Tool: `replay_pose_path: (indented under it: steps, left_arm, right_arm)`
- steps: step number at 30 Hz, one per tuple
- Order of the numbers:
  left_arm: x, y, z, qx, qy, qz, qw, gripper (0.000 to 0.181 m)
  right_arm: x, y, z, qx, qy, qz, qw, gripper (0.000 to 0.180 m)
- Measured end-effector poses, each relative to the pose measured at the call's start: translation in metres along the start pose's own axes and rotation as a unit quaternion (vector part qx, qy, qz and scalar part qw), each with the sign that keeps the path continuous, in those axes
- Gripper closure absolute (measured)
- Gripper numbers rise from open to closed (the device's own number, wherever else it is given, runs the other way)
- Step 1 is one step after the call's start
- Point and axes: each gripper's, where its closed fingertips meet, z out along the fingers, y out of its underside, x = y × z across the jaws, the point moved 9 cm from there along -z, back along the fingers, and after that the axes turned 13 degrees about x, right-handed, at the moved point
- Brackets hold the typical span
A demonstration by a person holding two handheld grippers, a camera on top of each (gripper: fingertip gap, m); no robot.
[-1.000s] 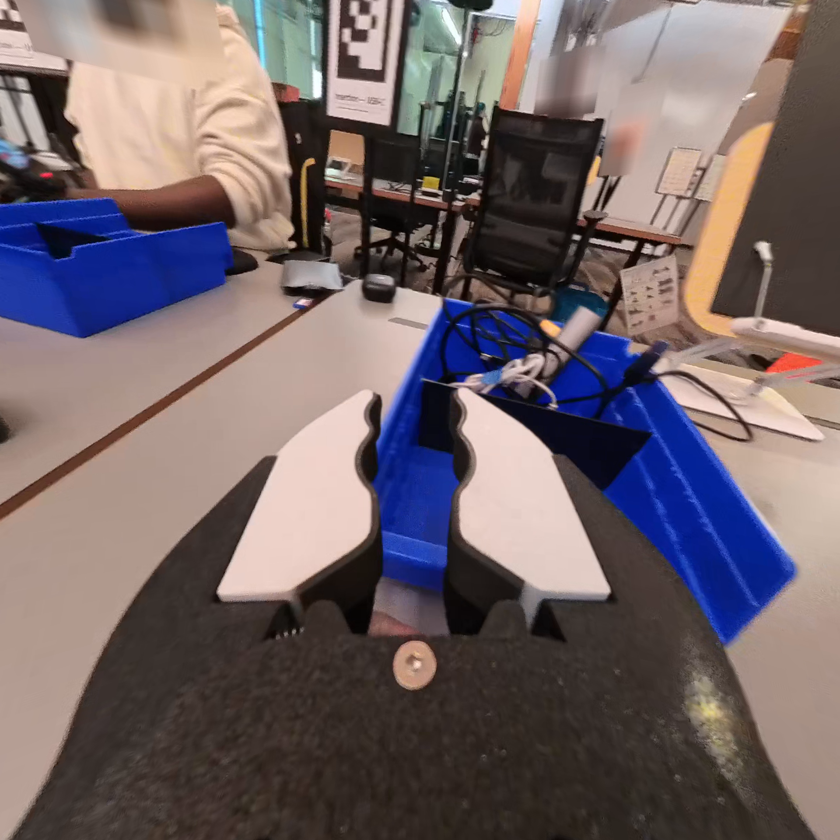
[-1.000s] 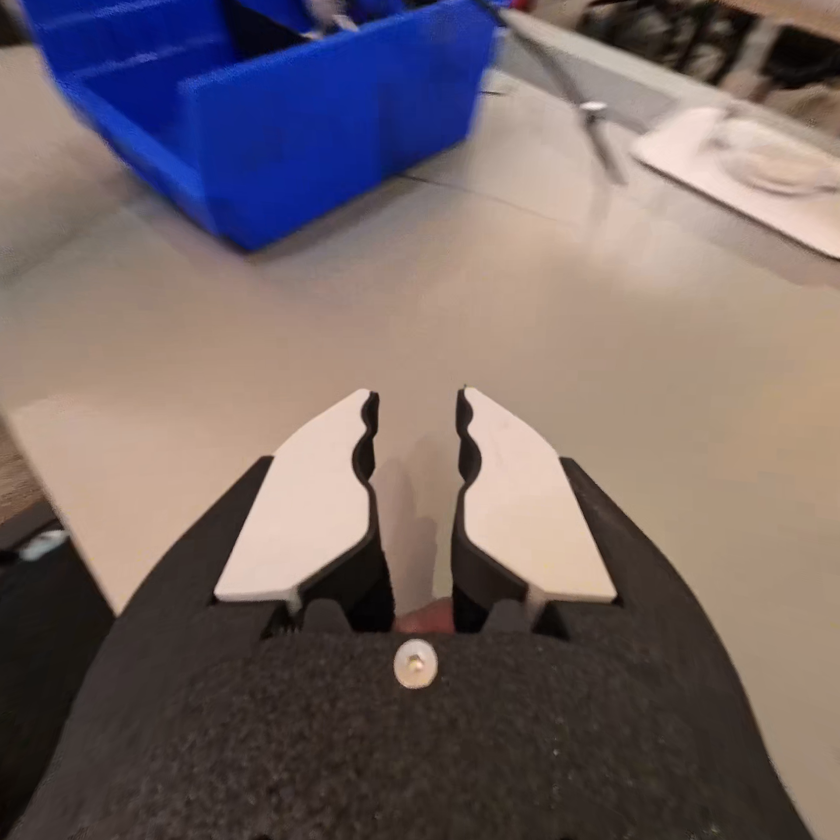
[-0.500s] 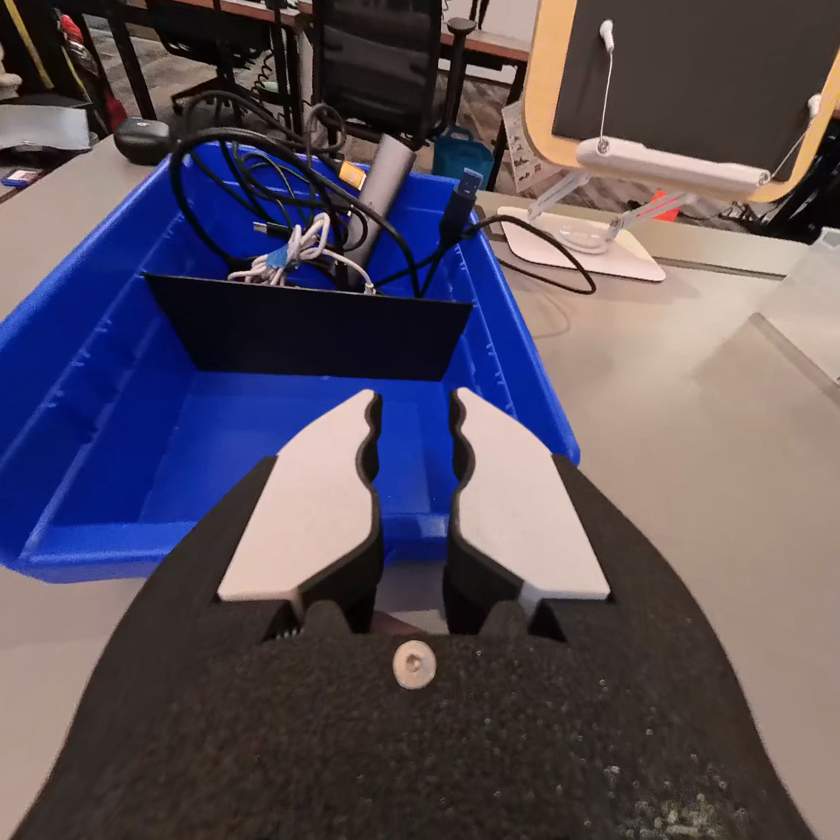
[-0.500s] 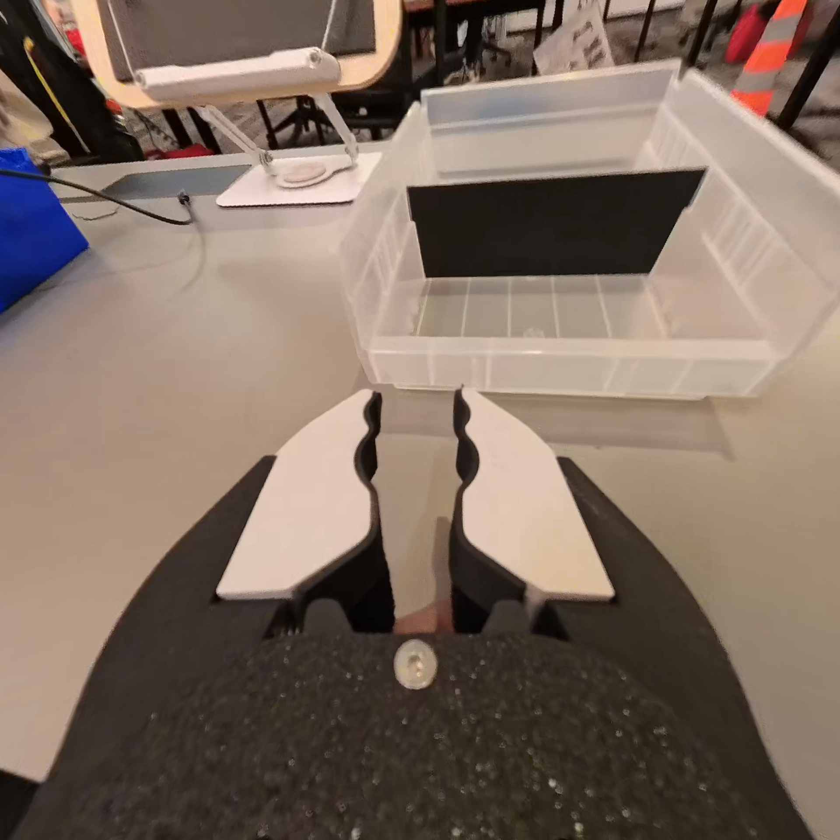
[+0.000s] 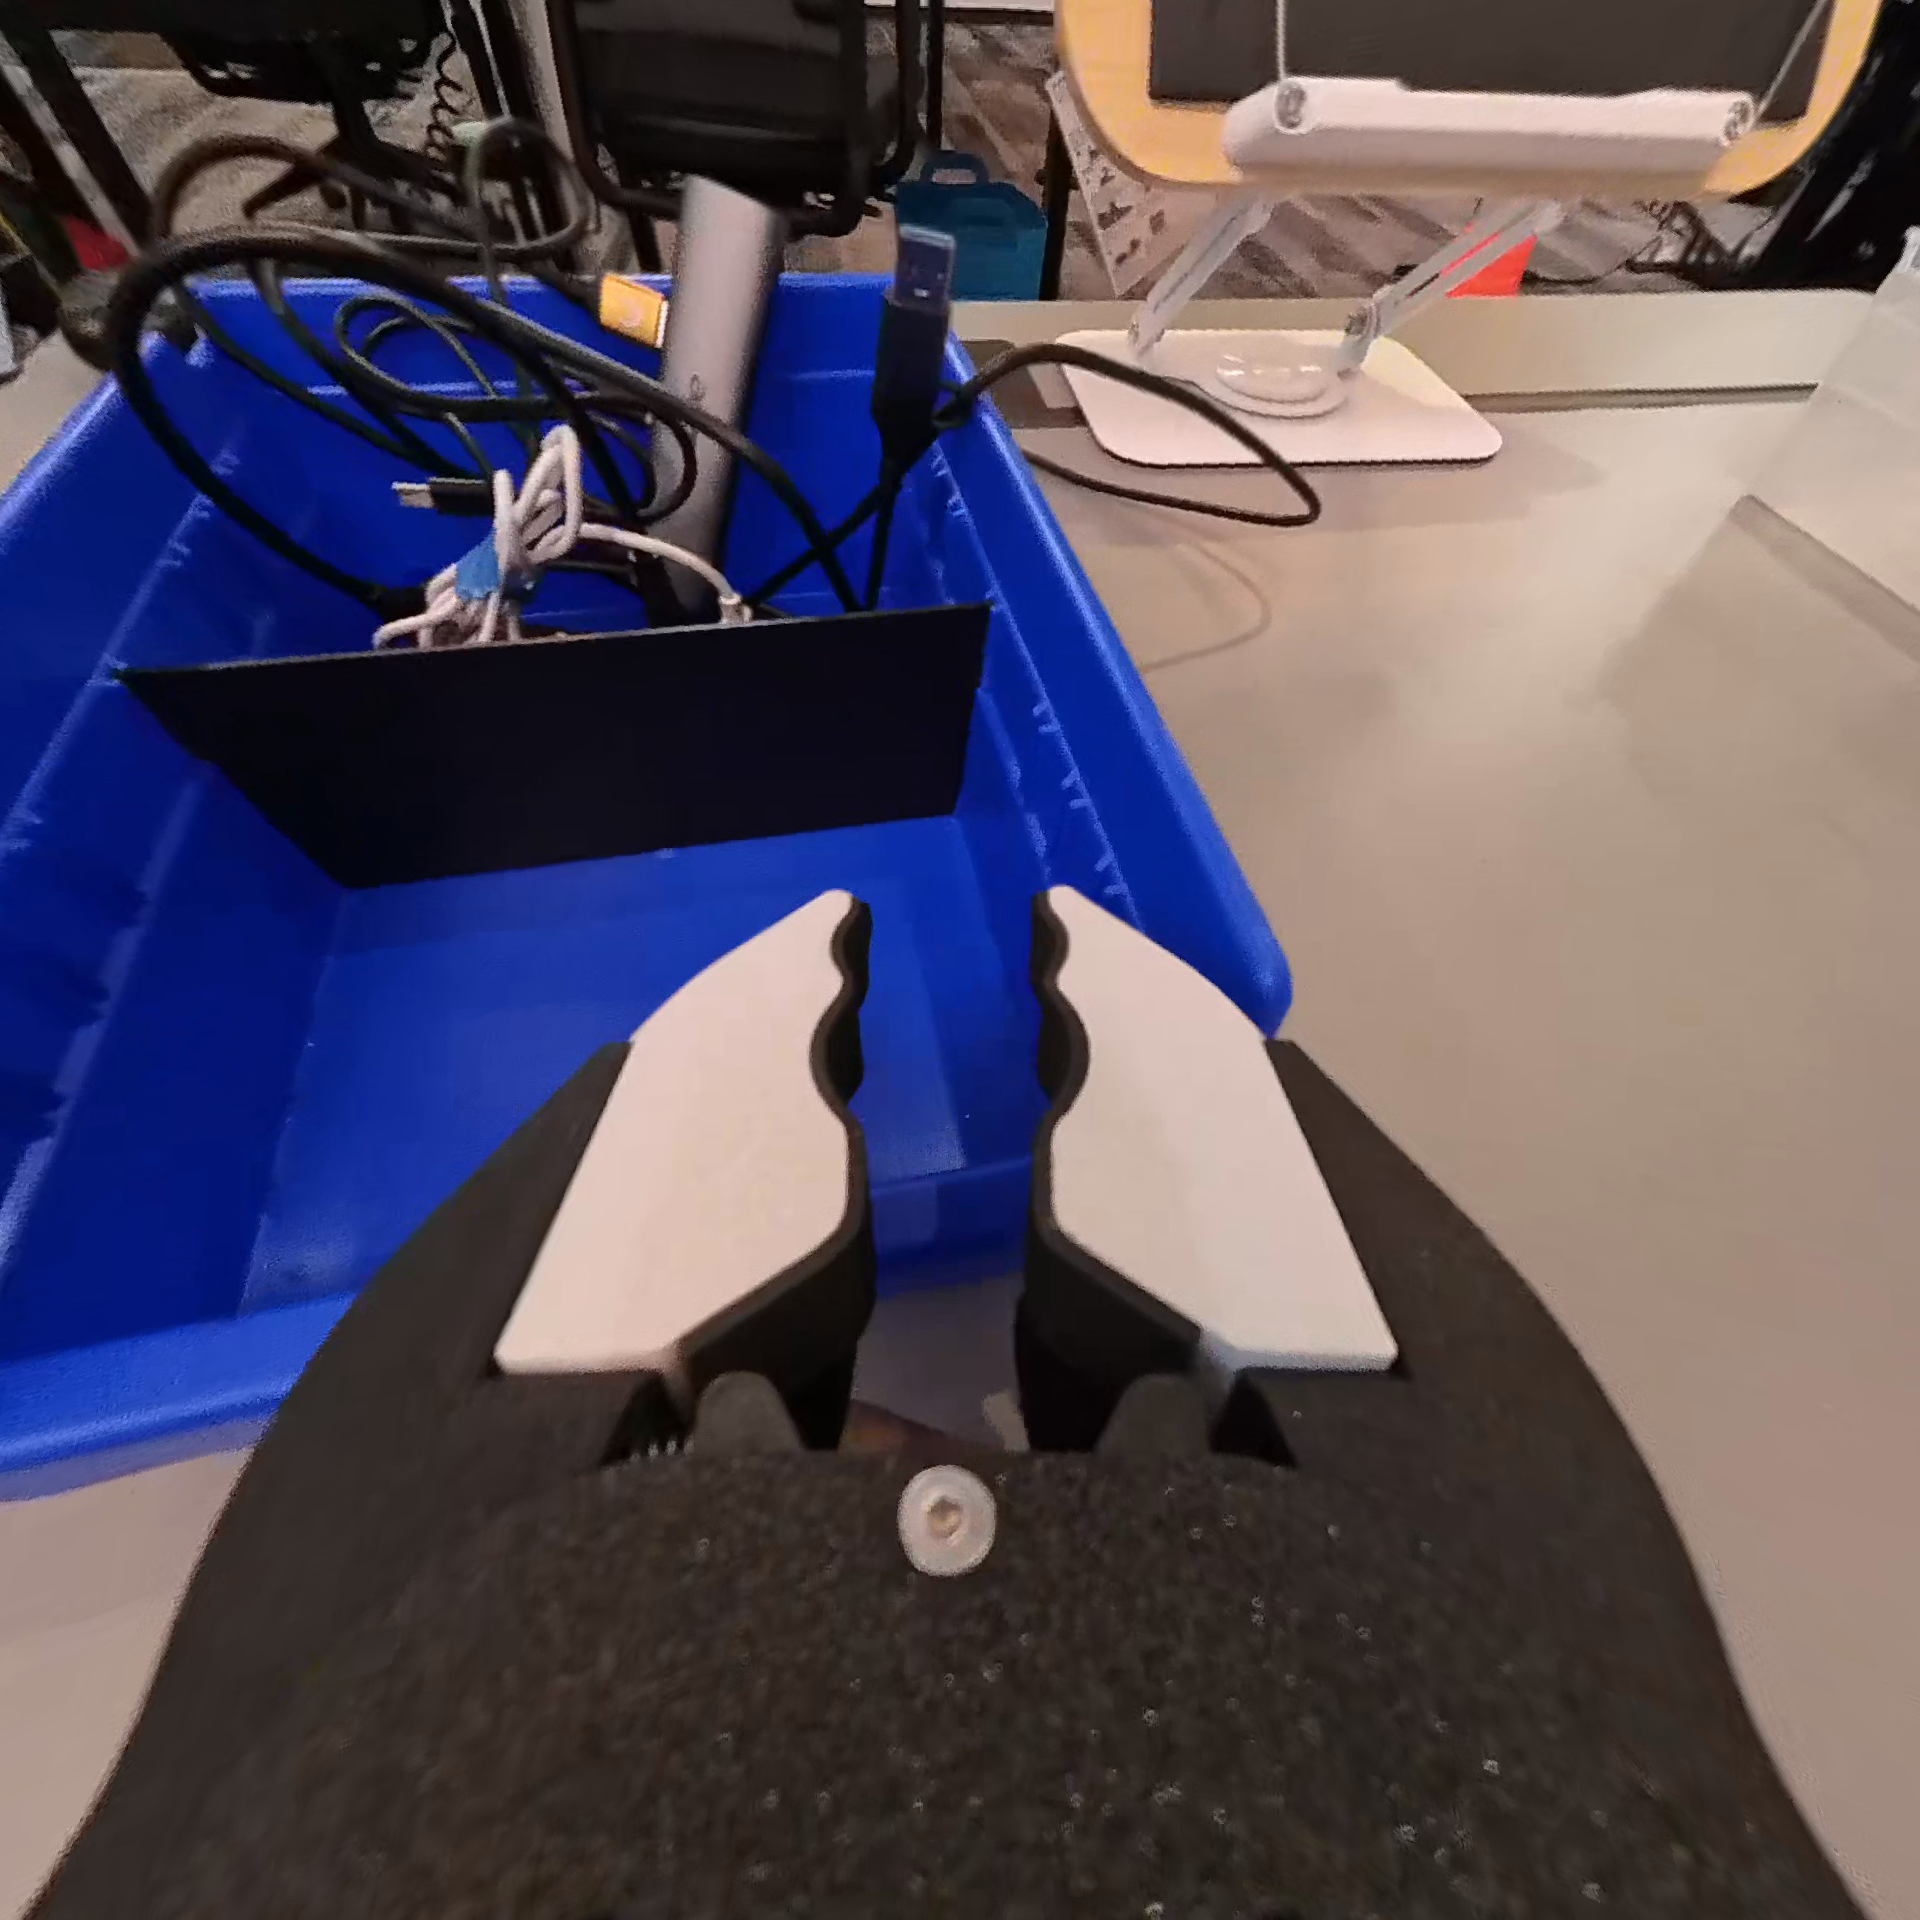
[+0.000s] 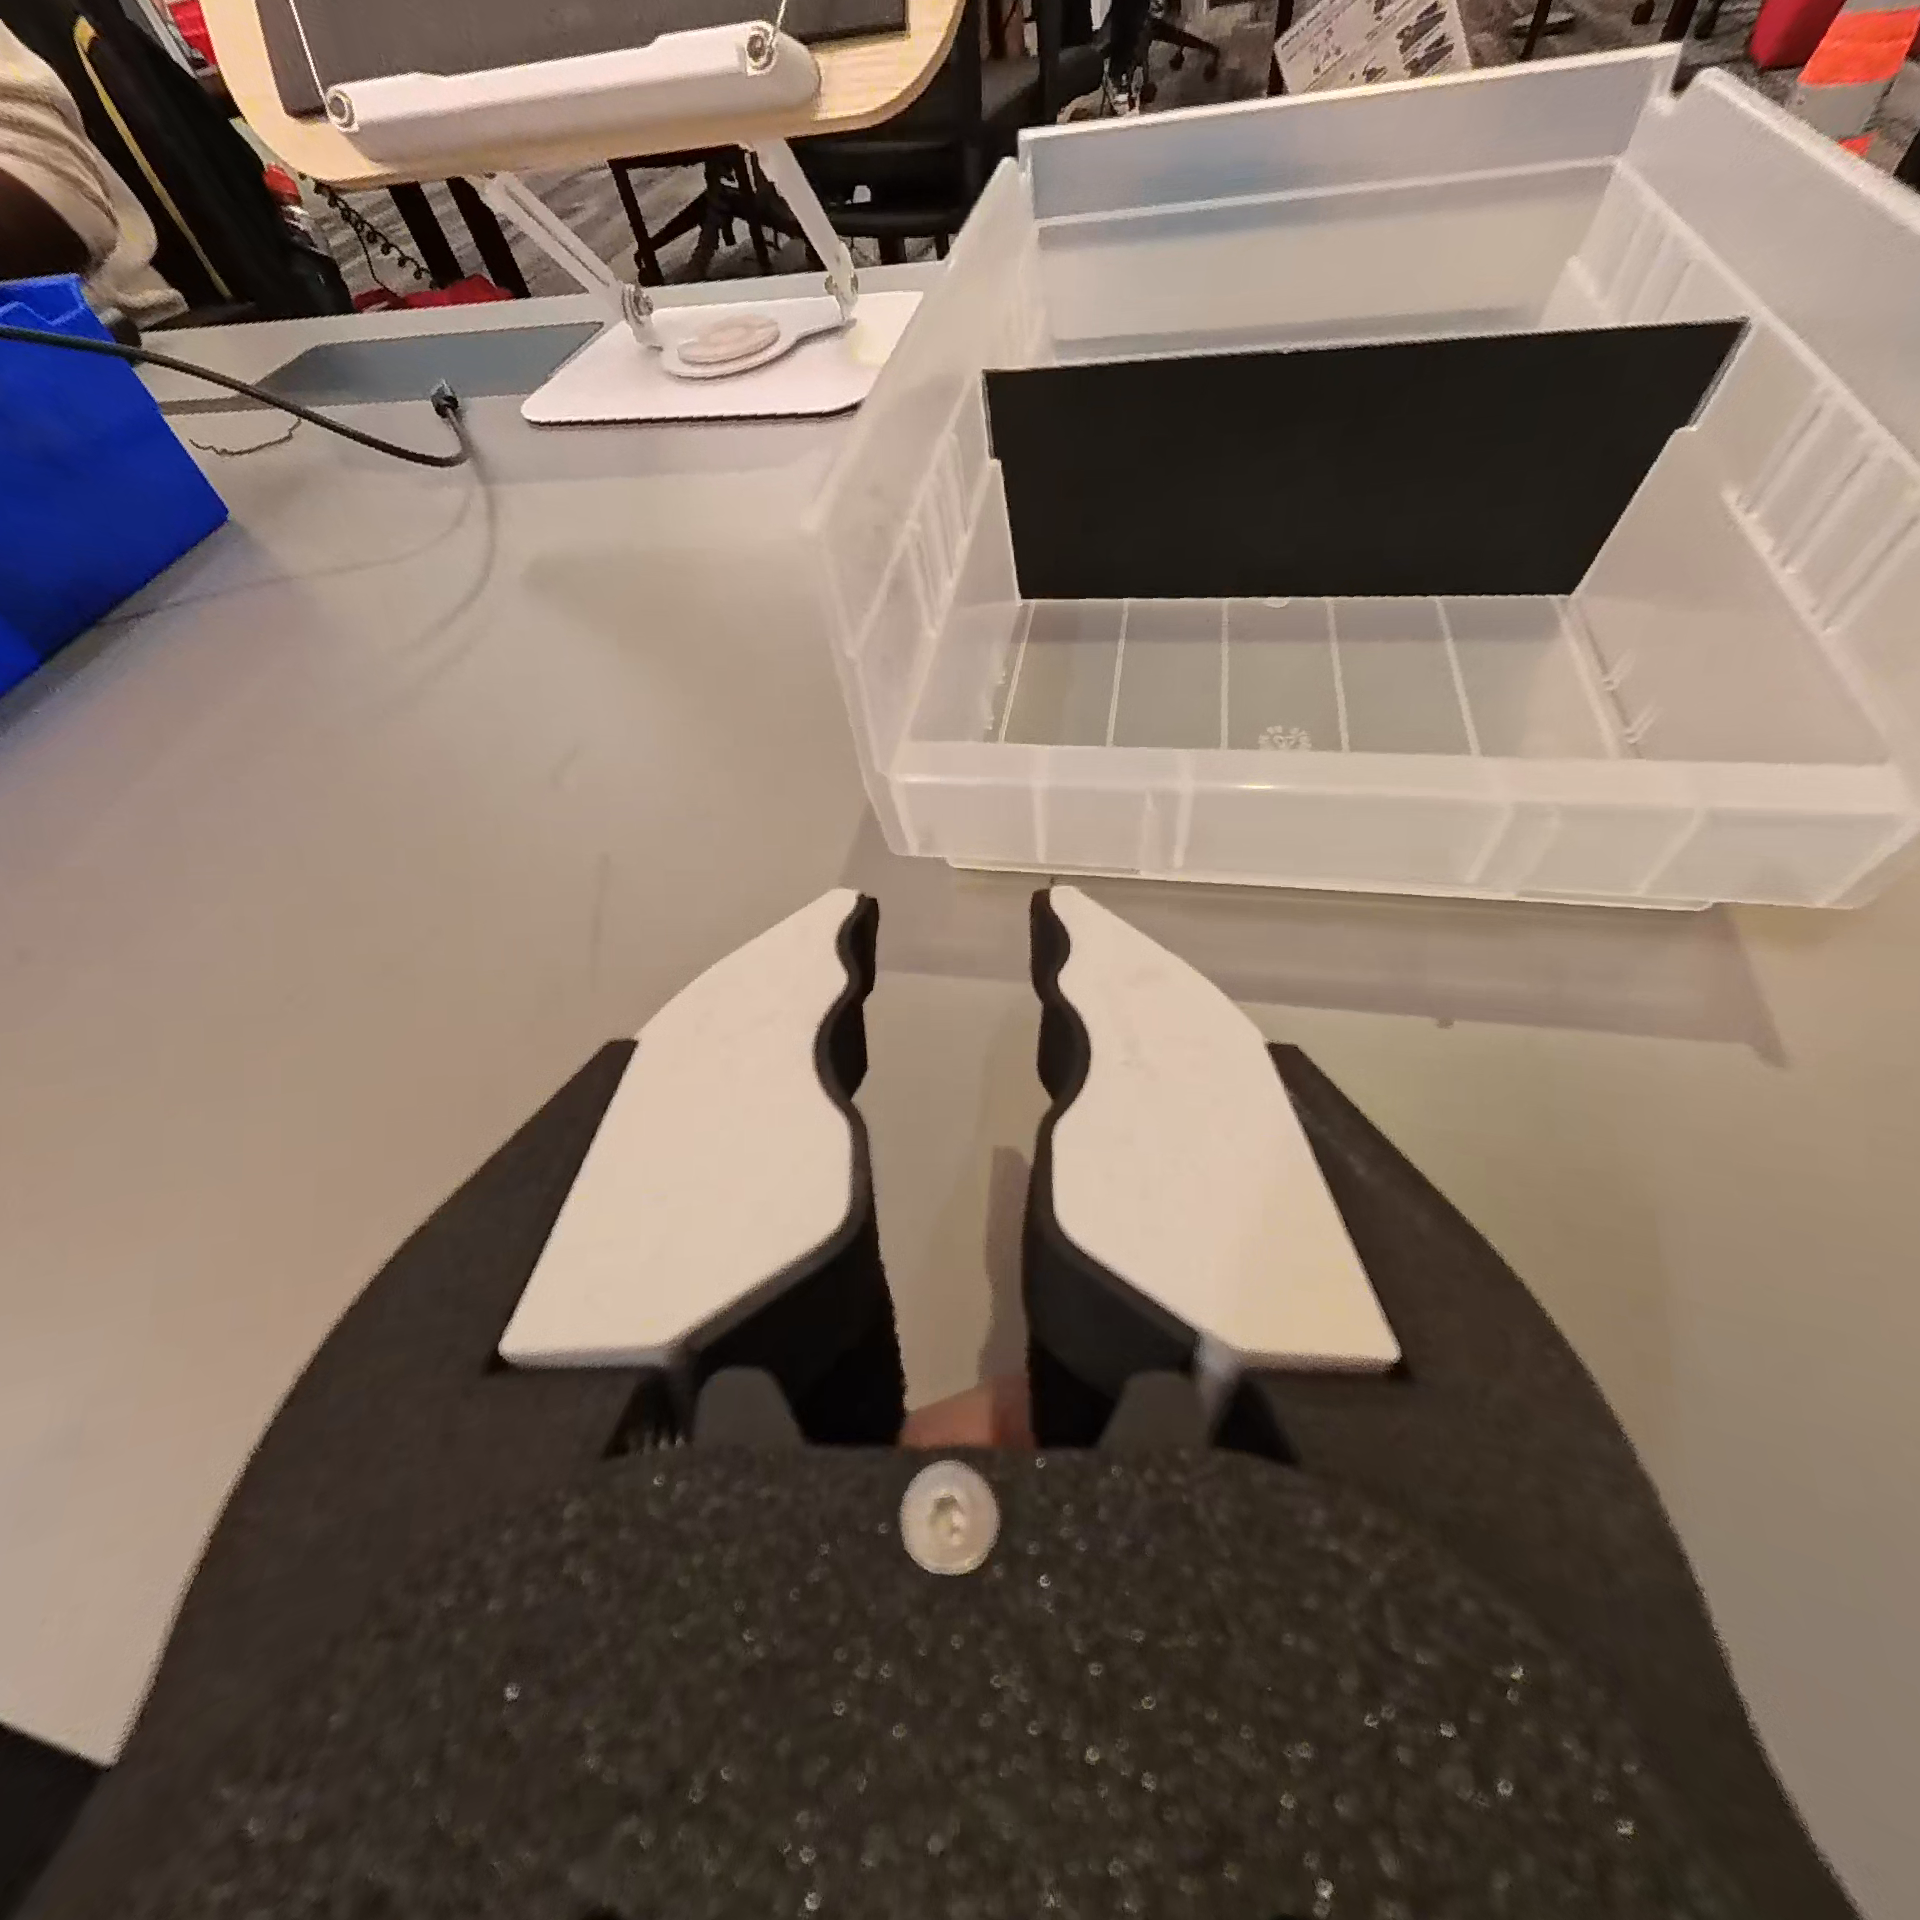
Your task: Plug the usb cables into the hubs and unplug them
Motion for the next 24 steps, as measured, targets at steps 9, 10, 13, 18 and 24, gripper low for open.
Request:
replay_pose_path:
  steps: [9, 10, 13, 18, 24]
  left_arm:
    - [-0.027, -0.102, 0.088, -0.056, 0.107, 0.067, 0.99, 0.14]
    - [-0.031, -0.114, 0.108, -0.088, 0.11, 0.086, 0.986, 0.132]
    - [-0.04, -0.123, 0.17, -0.189, 0.092, 0.168, 0.963, 0.126]
    - [-0.054, -0.1, 0.226, -0.278, 0.044, 0.264, 0.922, 0.134]
    - [-0.047, -0.114, 0.225, -0.235, 0.04, 0.266, 0.934, 0.148]
  right_arm:
    - [-0.004, 0.001, 0.004, -0.006, -0.015, 0.007, 1.0, 0.152]
    - [-0.005, 0.001, 0.004, -0.007, -0.018, 0.009, 1.0, 0.152]
    - [-0.007, 0.001, 0.002, -0.006, -0.022, 0.008, 1.0, 0.152]
    - [-0.007, 0.002, 0.0, -0.008, -0.024, 0.011, 1.0, 0.152]
    - [-0.003, 0.004, -0.003, -0.014, -0.022, 0.029, 0.999, 0.152]
